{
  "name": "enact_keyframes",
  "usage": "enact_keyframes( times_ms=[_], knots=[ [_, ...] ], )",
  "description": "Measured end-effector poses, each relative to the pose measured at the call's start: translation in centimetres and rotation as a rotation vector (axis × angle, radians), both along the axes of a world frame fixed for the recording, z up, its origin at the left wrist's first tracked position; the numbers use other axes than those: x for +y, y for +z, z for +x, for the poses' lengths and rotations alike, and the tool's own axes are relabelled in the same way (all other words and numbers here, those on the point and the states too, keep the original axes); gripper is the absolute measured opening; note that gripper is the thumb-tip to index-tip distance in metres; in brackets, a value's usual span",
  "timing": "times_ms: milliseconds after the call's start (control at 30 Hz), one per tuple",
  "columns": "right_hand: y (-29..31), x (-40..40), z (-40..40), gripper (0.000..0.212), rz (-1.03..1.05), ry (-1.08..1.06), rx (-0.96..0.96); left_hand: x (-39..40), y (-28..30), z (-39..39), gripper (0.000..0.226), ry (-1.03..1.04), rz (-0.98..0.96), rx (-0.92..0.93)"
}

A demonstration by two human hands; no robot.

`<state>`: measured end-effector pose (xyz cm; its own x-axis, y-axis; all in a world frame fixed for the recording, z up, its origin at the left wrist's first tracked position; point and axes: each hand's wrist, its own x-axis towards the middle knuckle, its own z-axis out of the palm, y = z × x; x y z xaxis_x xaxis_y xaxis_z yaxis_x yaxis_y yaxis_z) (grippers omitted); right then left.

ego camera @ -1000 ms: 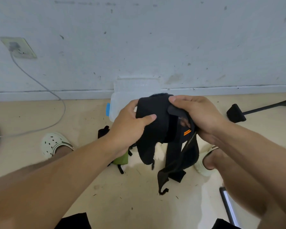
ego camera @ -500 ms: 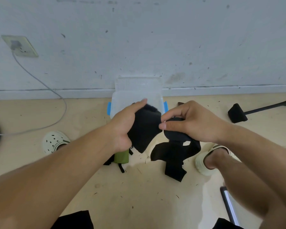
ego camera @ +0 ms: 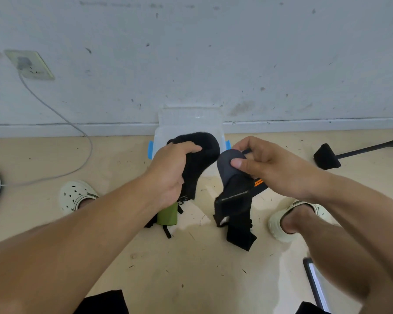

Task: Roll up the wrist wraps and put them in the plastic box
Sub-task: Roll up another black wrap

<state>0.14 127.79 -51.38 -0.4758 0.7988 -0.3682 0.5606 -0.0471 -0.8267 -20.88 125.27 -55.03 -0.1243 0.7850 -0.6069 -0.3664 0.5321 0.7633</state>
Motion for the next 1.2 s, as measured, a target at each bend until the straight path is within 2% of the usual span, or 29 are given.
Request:
enact_keyframes(
  times_ms=[100,233,500,833,1200],
  knots=[
    [0.4,-1.0,-0.6,0.011,-0.019,-0.007,0.110,0.1,0.2,0.3,0.031,0.025,0.039,-0.082],
    [0.2,-1.6,-1.5,0.006,0.045,-0.210,0.210,-0.1,0.0,0.6,0.029,-0.033,0.156,-0.021],
    [-0.8,-1.0,-1.7,0.006,0.137,-0.298,0.117,-0.6,-0.1,1.3,0.028,-0.179,0.258,0.070],
    [-0.8,-1.1,-1.6,0.007,0.154,-0.352,0.091,-1.2,0.2,1.5,0.025,-0.221,0.315,0.085],
    [-0.9,-0.4,-1.3,0.038,0.198,-0.430,-0.002,-1.4,0.3,1.7,0.027,-0.258,0.389,0.168]
  ],
)
